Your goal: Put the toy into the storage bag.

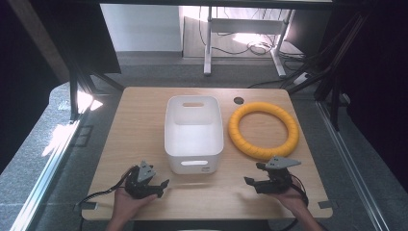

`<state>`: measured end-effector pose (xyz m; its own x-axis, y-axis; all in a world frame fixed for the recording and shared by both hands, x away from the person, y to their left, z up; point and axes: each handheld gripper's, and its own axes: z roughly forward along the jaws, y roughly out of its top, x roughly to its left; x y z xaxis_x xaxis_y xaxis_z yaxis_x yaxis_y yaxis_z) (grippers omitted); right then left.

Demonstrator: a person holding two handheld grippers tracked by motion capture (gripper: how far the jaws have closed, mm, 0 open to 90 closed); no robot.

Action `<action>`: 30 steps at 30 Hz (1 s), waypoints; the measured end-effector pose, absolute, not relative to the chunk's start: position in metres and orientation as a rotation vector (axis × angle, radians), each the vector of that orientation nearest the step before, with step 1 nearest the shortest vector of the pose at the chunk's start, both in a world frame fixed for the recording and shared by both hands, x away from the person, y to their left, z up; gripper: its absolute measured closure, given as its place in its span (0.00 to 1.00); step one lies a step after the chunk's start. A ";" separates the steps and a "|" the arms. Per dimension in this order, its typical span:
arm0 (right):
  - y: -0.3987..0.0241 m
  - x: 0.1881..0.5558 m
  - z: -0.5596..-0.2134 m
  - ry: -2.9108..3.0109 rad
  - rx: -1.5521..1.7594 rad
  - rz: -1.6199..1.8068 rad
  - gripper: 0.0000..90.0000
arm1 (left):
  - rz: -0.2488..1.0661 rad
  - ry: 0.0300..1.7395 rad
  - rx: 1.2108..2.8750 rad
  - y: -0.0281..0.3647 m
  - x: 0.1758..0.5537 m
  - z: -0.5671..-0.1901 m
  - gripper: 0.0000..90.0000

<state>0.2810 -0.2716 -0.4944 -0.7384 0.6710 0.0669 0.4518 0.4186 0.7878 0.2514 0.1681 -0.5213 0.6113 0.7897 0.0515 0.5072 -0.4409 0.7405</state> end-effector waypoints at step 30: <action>-0.288 0.376 -0.412 2.643 0.866 0.945 0.28 | 0.465 1.006 2.176 0.161 0.254 -0.529 0.23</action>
